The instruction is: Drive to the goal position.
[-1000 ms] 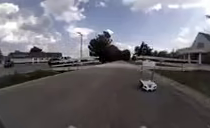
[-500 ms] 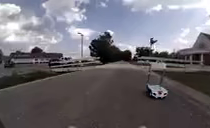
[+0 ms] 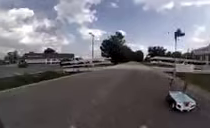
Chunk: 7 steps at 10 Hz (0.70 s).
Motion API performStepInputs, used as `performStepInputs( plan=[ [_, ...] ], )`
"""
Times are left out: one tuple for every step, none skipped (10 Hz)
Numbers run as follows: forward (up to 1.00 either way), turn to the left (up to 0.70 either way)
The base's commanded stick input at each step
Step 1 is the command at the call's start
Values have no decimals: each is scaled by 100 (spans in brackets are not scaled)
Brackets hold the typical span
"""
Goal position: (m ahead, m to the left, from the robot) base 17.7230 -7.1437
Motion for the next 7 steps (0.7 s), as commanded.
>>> performStepInputs(
  plan=[
    [70, 0],
    [70, 0],
    [70, 0],
    [70, 0],
    [70, 0],
    [70, 0],
    [70, 0]
  ],
)
